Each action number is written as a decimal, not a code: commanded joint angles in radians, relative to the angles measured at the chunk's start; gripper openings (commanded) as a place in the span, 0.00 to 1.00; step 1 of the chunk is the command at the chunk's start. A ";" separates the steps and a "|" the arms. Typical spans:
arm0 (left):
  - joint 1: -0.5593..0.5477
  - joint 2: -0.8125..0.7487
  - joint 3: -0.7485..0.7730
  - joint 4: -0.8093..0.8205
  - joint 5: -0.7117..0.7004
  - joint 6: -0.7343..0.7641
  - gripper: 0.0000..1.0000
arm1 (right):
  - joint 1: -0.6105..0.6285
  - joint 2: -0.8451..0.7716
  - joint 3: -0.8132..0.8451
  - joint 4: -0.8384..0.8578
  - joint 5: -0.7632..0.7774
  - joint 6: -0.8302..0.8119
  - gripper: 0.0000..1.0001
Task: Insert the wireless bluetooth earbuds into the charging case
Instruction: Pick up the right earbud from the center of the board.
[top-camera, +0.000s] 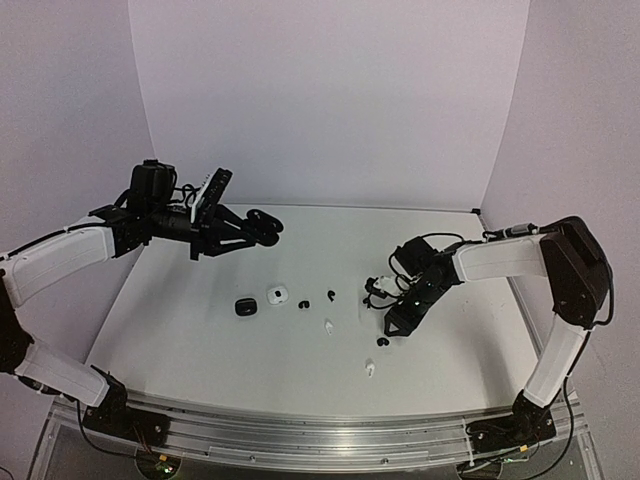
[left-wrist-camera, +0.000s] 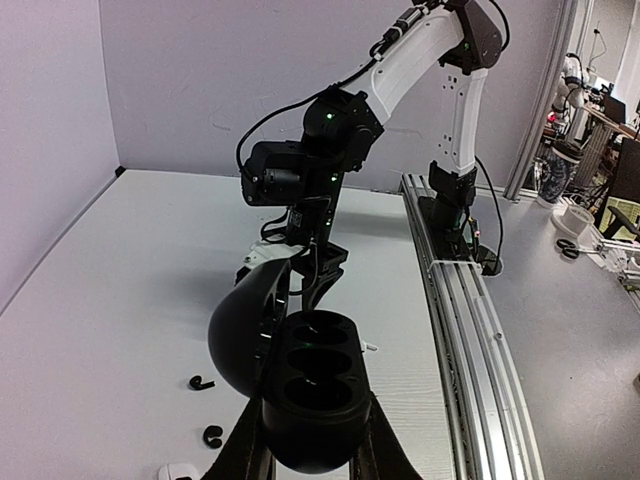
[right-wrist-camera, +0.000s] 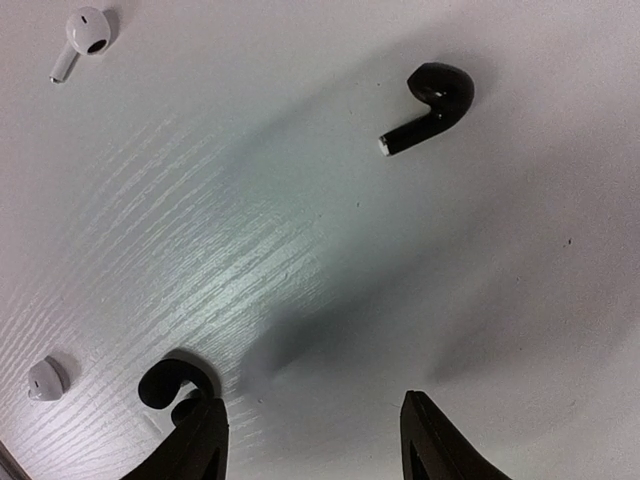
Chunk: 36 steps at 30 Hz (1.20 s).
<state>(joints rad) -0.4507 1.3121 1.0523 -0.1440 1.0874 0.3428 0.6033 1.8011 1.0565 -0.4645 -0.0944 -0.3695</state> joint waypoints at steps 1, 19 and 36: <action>0.003 -0.034 -0.001 0.045 -0.010 0.012 0.00 | 0.014 0.003 0.023 0.009 -0.057 -0.005 0.58; 0.003 -0.034 -0.001 0.037 -0.024 0.035 0.00 | 0.041 0.020 -0.009 0.016 -0.027 0.021 0.50; 0.003 -0.034 -0.002 0.020 -0.030 0.056 0.00 | 0.082 -0.028 -0.069 0.032 -0.040 0.056 0.47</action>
<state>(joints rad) -0.4503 1.3083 1.0504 -0.1371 1.0682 0.3761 0.6619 1.8114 1.0257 -0.4062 -0.1051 -0.3309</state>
